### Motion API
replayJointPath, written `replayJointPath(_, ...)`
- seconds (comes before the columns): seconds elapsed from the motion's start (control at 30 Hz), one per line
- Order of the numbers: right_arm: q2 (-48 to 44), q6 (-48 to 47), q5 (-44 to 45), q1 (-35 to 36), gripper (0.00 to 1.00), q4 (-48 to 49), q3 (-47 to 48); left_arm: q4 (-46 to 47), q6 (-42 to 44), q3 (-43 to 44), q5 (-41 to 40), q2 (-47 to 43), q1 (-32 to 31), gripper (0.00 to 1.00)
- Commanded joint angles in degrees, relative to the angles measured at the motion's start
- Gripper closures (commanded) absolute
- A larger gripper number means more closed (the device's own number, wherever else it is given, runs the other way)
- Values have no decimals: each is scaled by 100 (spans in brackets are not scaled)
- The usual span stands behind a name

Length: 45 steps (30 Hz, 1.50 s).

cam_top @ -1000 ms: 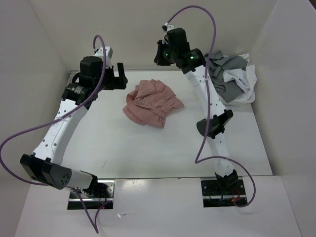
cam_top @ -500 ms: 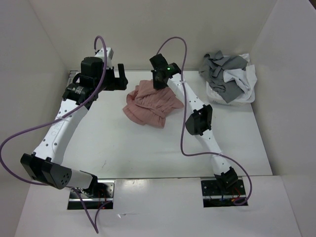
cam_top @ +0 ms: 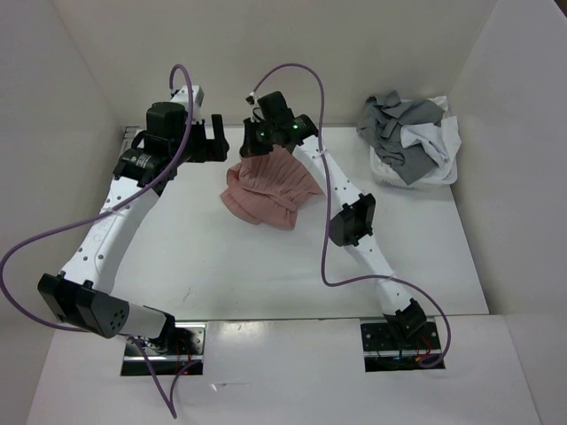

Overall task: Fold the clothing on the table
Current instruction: Fold the skirt

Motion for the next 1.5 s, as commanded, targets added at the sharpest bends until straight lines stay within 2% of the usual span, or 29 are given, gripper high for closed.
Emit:
replayJointPath(0.0, 89, 183, -1682, -124, 100, 954, 440, 103, 135, -9, -168, -44, 34, 0)
replayJointPath(0.1, -139, -1, -1491, -176, 100, 850, 502, 103, 187, -9, -239, -106, 34, 0)
replayJointPath(0.23, -894, -256, -587, -281, 97, 516, 450, 103, 188, -9, -186, -106, 34, 0)
replayJointPath(0.27, -1235, -309, -219, -282, 94, 385, 363, 103, 188, -9, -186, -106, 34, 0)
replayJointPath(0.4, -1931, -230, 206, -589, 91, 156, -94, 103, 188, -9, -54, -167, 34, 0)
replayJointPath(0.57, -2633, -230, 1135, -783, 91, -301, -586, 173, 188, -166, 175, -168, 34, 0)
replayJointPath(0.63, -3012, -282, 1217, -835, 89, -355, -762, 173, 188, -167, 175, -220, 34, 0)
replayJointPath(0.67, -3223, -283, 1322, -888, 82, -355, -841, 103, 188, -97, 175, -412, 34, 0)
replayJointPath(0.73, -3934, -431, 1515, -888, 80, -355, -1044, 103, 249, -36, 53, -676, 34, 0)
replayJointPath(0.8, -4618, -484, 1516, -950, 74, -416, -1298, 103, 250, -35, -44, -1089, 34, 0)
replayJointPath(0.97, -5719, -555, 1568, -1020, 71, -689, -2089, 103, 171, -254, -151, -1625, 34, 0)
replayJointPath(1.0, -5930, -555, 1673, -1020, 71, -619, -2586, 103, 170, -307, -212, -1679, 34, 0)
replayJointPath(1.07, -6912, -555, 1919, -1020, 71, -77, -3544, 50, 118, -439, -317, -1889, 34, 0)
replayJointPath(1.1, -7351, -555, 1920, -1020, 71, 327, -4828, 50, 118, -509, -379, -1960, 34, 0)
replayJointPath(1.13, -8208, -555, 1920, -1090, 68, 1114, -5476, 50, 65, -631, -379, -2013, 34, 0)
replayJointPath(1.17, -8591, -494, 1920, -1143, 68, 1418, -6536, 50, 65, -685, -379, -2065, 34, 0)
replayJointPath(1.23, -9494, -433, 1841, -1345, 66, 1955, -7360, -3, 4, -859, -441, -2127, 34, 0)
replayJointPath(1.33, -10393, -319, 1788, -1459, 64, 2569, -9333, 58, -207, -1194, -441, -2320, 34, 0)
replayJointPath(1.37, -11075, -231, 1858, -1459, 62, 2763, -9750, 59, -260, -1482, -441, -2321, 34, 0)
replayJointPath(1.43, -11808, 77, 1928, -1459, 52, 3272, -10863, 216, -418, -1774, -616, -2496, 34, 0)
replayJointPath(1.47, -12473, 182, 2138, -1459, 50, 3362, -11175, 269, -471, -1923, -616, -2549, 34, 0)
